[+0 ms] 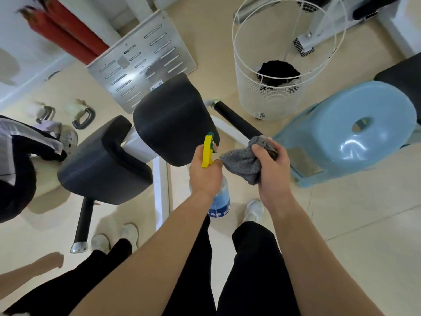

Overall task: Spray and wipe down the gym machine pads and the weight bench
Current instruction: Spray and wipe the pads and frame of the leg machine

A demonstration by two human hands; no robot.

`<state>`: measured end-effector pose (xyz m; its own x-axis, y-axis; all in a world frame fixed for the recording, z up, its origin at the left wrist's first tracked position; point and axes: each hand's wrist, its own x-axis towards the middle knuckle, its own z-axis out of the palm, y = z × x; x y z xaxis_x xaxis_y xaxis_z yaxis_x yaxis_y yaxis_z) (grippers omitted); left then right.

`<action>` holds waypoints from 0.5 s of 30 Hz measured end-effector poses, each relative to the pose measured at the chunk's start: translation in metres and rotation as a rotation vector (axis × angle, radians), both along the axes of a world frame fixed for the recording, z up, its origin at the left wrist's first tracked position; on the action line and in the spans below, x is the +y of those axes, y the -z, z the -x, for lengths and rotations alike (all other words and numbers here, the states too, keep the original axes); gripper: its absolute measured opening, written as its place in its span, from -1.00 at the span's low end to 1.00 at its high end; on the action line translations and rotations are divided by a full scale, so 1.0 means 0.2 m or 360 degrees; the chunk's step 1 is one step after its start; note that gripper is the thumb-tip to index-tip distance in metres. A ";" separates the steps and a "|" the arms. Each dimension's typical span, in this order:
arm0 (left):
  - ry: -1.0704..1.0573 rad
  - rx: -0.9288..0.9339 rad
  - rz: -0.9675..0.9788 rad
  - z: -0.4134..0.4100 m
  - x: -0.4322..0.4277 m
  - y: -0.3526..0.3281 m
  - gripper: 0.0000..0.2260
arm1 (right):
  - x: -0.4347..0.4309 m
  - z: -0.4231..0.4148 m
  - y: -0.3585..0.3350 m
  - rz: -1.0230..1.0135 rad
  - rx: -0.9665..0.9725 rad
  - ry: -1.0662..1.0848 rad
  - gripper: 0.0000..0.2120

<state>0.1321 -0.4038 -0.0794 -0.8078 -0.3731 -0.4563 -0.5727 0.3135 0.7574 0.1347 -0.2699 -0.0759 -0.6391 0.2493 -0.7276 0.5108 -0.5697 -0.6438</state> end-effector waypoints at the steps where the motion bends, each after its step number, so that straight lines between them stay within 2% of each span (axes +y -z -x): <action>1: -0.0004 0.0013 0.0018 -0.01 0.02 0.02 -0.74 | 0.01 -0.01 0.00 -0.0004 0.0000 0.0022 -0.63; 7: 0.0053 -0.0041 0.0202 -0.02 0.11 0.08 -0.91 | 0.06 -0.02 0.02 -0.0089 0.0050 0.0015 -0.69; 11: 0.0067 -0.0123 0.0290 -0.04 0.09 0.08 -0.88 | -0.01 0.02 0.01 -0.0127 0.0205 -0.0167 -0.69; 13: -0.0027 -0.0043 0.0170 -0.04 0.06 0.04 -0.87 | -0.08 0.07 0.02 -0.0170 0.0271 -0.0323 -0.65; 15: -0.0101 0.0036 0.0095 -0.03 0.02 -0.01 -0.70 | -0.16 0.17 0.06 -0.0250 0.0347 -0.0449 -0.62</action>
<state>0.1379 -0.4008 -0.0777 -0.7916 -0.4498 -0.4136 -0.5756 0.3220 0.7517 0.1011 -0.3022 -0.0876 -0.8338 0.1395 -0.5341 0.4748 -0.3123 -0.8228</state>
